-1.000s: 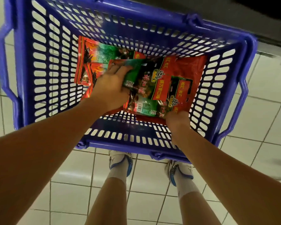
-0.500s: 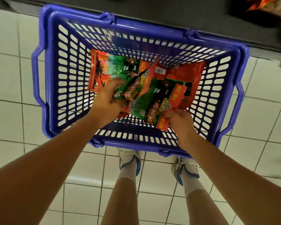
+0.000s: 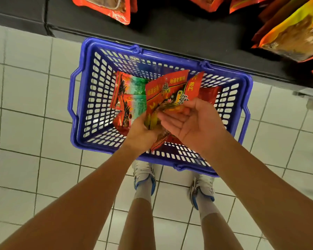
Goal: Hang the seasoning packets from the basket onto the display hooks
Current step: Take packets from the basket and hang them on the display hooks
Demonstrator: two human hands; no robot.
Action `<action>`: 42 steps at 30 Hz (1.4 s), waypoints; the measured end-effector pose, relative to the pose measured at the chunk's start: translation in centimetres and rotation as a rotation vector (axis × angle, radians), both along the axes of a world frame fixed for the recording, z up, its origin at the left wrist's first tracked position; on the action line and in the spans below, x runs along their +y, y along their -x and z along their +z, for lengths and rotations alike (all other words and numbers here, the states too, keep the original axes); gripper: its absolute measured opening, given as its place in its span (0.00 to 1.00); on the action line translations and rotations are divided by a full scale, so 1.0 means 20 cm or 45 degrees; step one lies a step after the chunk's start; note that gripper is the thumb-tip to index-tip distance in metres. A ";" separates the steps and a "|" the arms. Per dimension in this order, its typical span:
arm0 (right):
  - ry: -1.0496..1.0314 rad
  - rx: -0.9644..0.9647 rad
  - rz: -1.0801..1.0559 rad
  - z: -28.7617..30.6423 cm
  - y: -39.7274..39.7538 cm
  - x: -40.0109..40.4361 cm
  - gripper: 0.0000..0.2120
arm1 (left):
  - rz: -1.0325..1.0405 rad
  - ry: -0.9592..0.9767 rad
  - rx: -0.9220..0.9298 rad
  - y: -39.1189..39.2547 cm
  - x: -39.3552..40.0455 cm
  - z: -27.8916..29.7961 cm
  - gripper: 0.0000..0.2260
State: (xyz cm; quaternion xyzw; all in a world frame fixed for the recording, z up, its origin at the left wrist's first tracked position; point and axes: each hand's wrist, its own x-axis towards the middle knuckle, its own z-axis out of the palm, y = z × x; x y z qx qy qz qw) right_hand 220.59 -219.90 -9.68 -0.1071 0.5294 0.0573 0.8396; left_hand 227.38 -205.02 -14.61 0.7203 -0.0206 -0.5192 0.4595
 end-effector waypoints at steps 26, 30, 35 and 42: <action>1.121 -0.244 0.338 1.84 0.09 -0.50 0.01 | 0.394 0.317 0.062 -0.17 -0.08 2.04 0.13; 1.205 -0.401 0.188 2.46 0.13 -0.55 0.05 | 0.346 0.422 -0.082 -0.25 -0.14 2.66 0.11; 1.368 -0.499 0.033 3.13 0.21 -0.57 0.03 | 0.332 0.602 -0.261 -0.28 -0.20 3.33 0.13; 1.707 -0.571 -0.219 3.83 0.36 -0.63 0.02 | 0.174 0.903 -0.499 -0.28 -0.33 4.04 0.10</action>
